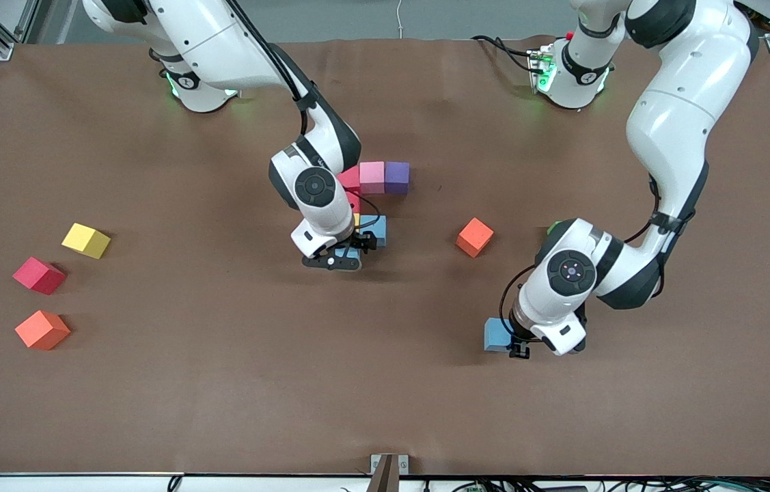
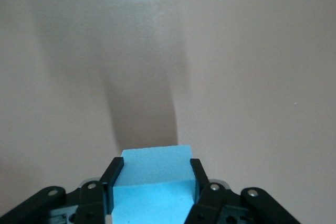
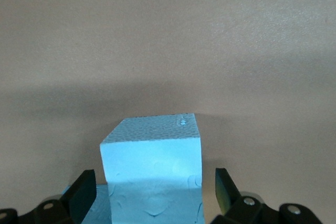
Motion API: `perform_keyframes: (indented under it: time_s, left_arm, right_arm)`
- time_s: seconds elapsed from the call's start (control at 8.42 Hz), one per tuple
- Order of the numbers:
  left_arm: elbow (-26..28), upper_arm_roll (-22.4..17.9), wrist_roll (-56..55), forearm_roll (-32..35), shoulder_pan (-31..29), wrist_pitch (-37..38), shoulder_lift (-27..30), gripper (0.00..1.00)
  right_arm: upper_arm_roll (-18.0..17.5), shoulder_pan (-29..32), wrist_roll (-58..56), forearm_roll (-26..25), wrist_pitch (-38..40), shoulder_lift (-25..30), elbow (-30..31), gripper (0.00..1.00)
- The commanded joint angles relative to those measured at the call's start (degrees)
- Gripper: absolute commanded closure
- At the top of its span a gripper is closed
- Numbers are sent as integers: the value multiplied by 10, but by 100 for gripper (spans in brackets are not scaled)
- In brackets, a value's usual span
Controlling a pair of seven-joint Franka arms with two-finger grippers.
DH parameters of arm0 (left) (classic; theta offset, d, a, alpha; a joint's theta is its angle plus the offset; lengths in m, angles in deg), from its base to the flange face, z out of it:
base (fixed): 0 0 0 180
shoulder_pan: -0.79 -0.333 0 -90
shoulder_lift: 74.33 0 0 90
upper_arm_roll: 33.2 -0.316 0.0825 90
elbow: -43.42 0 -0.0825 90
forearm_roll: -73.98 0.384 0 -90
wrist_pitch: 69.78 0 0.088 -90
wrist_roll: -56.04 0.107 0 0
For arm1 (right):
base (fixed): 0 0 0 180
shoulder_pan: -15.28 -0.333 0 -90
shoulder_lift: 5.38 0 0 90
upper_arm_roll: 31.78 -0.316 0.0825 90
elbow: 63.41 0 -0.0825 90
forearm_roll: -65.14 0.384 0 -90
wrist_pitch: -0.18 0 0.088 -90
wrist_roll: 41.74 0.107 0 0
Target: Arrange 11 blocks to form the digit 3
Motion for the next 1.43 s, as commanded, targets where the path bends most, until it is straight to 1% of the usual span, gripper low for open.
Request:
perform_keyframes:
  time_s: [0.0, 0.24, 0.36, 0.59, 0.71, 0.83, 0.95, 1.07, 1.19, 1.31]
  left_arm:
    - [51, 24, -86, 2, 5, 51, 54, 64]
    - [111, 59, -173, 3, 9, 55, 89, 64]
    - [142, 69, -228, 9, 26, 54, 97, 64]
    - [187, 69, -298, 10, 71, 44, 96, 64]
    - [214, 70, -316, 11, 88, 29, 99, 64]
    - [245, 70, -340, 16, 103, -9, 111, 64]
    - [281, 70, -368, 45, 105, -51, 125, 64]
    - [307, 70, -377, 57, 106, -91, 132, 64]
    - [317, 70, -378, 70, 106, -120, 132, 64]
    - [321, 70, -383, 88, 106, -143, 127, 65]
  right_arm:
    - [5, 12, 18, -10, 39, 44, 1, 0]
    - [4, 82, 13, -9, 90, 103, 0, 0]
    - [5, 125, 8, -9, 119, 127, 1, 0]
    - [3, 242, -46, -9, 170, 151, 1, 0]
    - [5, 293, -86, -9, 174, 150, 3, 0]
    - [5, 357, -182, -10, 172, 148, 5, 0]
    - [5, 422, -256, -10, 172, 148, 6, 0]
    - [6, 464, -272, -11, 172, 148, 8, 0]
    - [7, 502, -275, -14, 157, 148, 34, 0]
    - [7, 529, -306, -36, 102, 150, 88, 0]
